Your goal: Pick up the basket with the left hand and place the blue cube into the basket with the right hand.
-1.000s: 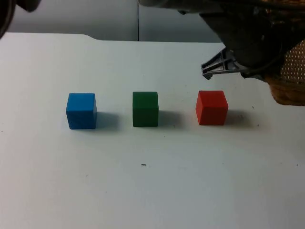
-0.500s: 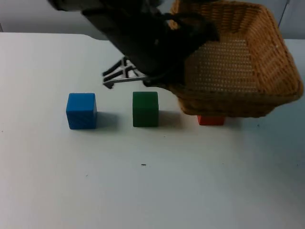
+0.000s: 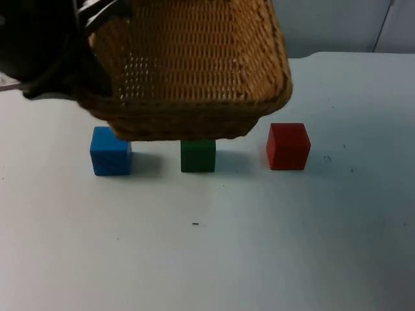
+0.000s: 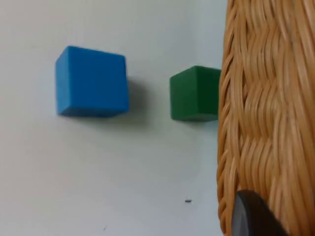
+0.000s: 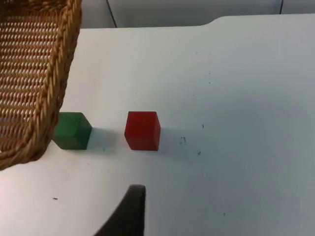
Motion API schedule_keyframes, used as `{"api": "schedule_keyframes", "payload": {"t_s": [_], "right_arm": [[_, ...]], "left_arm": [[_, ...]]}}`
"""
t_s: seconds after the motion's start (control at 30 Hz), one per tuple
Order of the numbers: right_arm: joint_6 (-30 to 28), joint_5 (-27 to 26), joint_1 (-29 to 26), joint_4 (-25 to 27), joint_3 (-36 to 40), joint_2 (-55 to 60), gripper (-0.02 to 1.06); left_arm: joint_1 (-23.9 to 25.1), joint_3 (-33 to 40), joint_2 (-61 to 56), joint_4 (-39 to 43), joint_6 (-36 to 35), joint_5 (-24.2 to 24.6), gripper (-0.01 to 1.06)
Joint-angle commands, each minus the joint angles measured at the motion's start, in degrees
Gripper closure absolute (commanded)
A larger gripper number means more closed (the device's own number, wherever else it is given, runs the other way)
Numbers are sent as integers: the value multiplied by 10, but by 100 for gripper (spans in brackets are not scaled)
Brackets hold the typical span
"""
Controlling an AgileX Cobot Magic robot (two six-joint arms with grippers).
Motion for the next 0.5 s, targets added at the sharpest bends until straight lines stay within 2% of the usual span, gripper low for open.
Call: {"api": "schedule_keyframes", "payload": {"t_s": [0.0,0.07,0.2,0.23,0.27,0.37,0.4,0.47], "right_arm": [[-14,-5,-5,16,-5,2,2],[-15,-5,-5,19,-5,2,2],[-16,0,-5,19,-5,18,2],[-16,0,-5,19,-5,18,2],[-16,0,-5,24,-5,31,2],[-48,-6,-5,58,-5,62,2],[-48,-6,-5,58,-5,62,2],[-78,-15,-5,93,-5,88,2]], "left_arm": [[21,24,-29,-39,43,2,105],[39,39,-40,-50,62,12,105],[109,73,-85,-88,138,62,105],[109,73,-85,-88,138,62,105],[134,75,-101,-88,158,87,105],[194,84,-125,-86,184,124,105],[194,84,-125,-86,184,124,105],[232,95,-138,-88,207,145,105]]}}
